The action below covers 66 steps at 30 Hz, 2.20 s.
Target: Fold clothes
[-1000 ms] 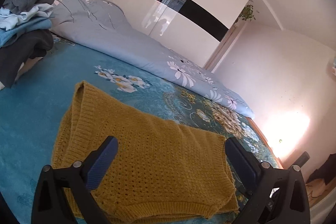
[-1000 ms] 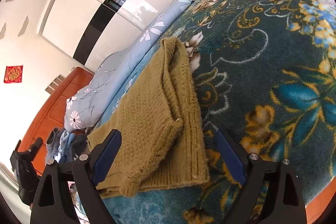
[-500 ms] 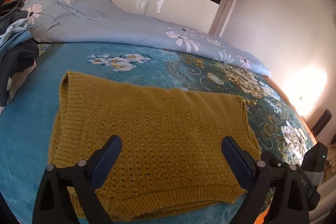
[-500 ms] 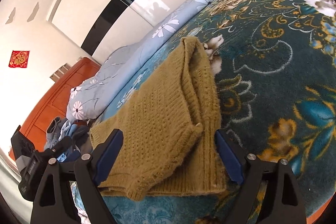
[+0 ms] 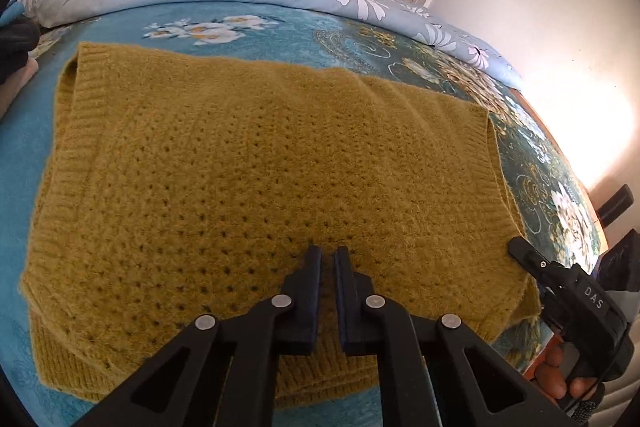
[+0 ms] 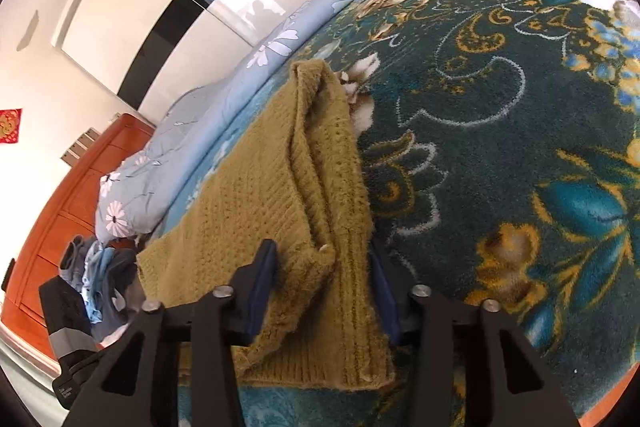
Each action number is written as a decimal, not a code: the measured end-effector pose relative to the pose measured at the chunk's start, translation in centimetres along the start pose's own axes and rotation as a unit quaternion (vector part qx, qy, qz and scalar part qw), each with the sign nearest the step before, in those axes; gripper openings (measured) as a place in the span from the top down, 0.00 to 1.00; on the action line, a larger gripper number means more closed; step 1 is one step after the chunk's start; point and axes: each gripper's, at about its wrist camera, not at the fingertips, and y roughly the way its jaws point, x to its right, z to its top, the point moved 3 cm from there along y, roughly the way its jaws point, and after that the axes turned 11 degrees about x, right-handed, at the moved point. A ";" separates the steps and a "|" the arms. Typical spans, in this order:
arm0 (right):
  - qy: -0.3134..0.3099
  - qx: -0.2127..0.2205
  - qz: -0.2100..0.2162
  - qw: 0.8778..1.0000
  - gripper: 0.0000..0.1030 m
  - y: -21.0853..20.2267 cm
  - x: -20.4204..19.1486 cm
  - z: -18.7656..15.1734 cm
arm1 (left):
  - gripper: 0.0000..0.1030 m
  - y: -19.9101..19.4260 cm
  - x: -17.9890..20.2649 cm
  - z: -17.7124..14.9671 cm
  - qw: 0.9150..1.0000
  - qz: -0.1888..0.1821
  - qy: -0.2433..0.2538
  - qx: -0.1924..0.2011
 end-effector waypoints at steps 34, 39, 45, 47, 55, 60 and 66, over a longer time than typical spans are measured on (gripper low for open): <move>-0.378 -0.215 0.068 0.898 0.80 10.5 -30.0 -17.9 | 0.85 -15.6 -23.4 -2.2 0.961 0.030 -0.226 0.155; -0.387 -0.198 0.068 0.898 0.80 10.3 -30.0 -18.2 | 0.83 -15.0 -24.3 -2.2 0.961 0.029 -0.231 0.152; -0.403 -0.182 0.073 0.894 0.80 9.2 -30.3 -18.6 | 0.82 -14.8 -24.1 -1.9 0.962 0.022 -0.225 0.156; -0.421 -0.185 0.068 0.886 0.79 9.3 -29.7 -19.9 | 0.80 -14.7 -23.8 -1.8 0.962 0.023 -0.223 0.153; -0.407 -0.200 0.126 0.882 0.54 5.8 -27.7 -19.6 | 0.59 -13.8 -22.6 -0.8 0.963 -0.008 -0.224 0.150; -0.311 -0.179 0.084 0.929 0.54 3.3 -22.6 -14.7 | 0.56 -11.6 -20.7 -0.1 0.963 -0.059 -0.232 0.127; -0.247 -0.149 0.006 0.958 0.54 2.1 -17.8 -9.6 | 0.59 -10.7 -18.0 0.2 0.973 -0.027 -0.192 0.127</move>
